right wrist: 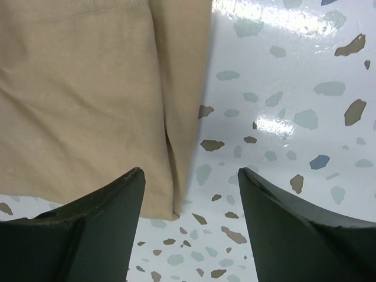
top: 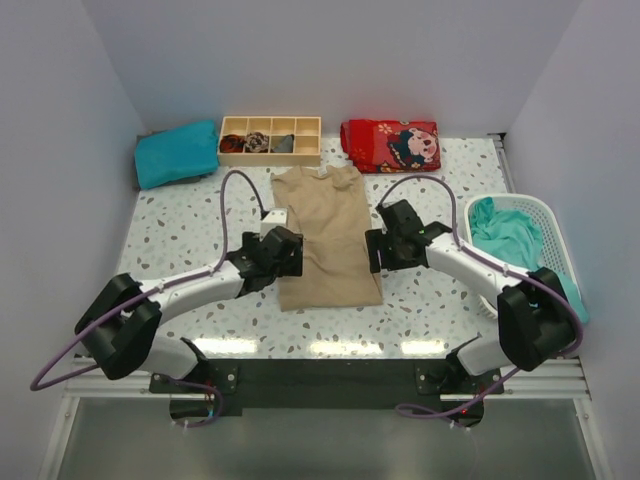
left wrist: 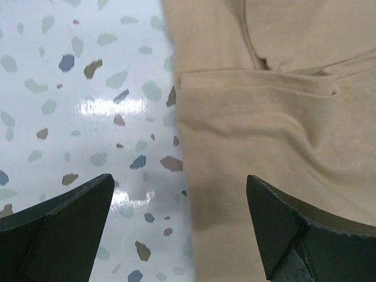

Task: Fold and stack the t-shirts
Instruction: Grab one side of the 2/3 rectangular tshirt with both arms

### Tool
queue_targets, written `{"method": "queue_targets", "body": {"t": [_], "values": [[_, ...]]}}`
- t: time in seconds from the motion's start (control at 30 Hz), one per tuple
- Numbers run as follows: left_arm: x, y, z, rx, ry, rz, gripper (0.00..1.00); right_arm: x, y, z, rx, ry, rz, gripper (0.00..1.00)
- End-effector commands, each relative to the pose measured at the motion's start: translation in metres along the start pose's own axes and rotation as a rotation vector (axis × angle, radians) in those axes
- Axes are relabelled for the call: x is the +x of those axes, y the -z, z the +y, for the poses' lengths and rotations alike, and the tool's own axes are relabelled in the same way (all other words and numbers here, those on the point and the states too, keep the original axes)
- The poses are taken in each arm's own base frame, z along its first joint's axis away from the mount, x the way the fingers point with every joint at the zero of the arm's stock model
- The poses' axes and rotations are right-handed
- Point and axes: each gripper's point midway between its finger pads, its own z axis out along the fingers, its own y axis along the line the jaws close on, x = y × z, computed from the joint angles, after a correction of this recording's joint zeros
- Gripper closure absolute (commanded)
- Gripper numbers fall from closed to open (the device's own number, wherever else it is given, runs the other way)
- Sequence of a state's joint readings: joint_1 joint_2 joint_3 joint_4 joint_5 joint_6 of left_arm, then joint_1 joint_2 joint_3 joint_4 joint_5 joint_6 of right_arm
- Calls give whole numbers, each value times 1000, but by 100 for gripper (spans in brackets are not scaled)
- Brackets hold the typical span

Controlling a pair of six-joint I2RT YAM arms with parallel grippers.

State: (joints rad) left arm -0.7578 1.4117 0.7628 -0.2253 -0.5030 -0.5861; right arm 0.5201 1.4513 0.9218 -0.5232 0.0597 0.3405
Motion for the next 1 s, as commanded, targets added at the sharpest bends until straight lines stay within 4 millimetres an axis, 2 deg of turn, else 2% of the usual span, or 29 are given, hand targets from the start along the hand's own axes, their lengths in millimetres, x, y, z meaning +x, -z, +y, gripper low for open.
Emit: {"method": "queue_targets", "body": {"t": [0.0, 0.03, 0.3, 0.53, 0.73, 0.97], "values": [[20, 1, 7, 9, 90, 32, 0, -1, 0, 1, -21, -41, -18, 30], [28, 1, 7, 18, 92, 47, 0, 2, -1, 3, -32, -44, -11, 30], [51, 4, 0, 97, 116, 100, 0, 11, 7, 4, -59, -84, -46, 29], [76, 8, 7, 110, 143, 145, 0, 17, 4, -2, -34, -103, -44, 28], [86, 12, 6, 153, 181, 145, 0, 24, -4, -4, -28, -135, -48, 27], [86, 18, 4, 181, 218, 144, 0, 34, -12, 1, -77, -151, -48, 27]]}}
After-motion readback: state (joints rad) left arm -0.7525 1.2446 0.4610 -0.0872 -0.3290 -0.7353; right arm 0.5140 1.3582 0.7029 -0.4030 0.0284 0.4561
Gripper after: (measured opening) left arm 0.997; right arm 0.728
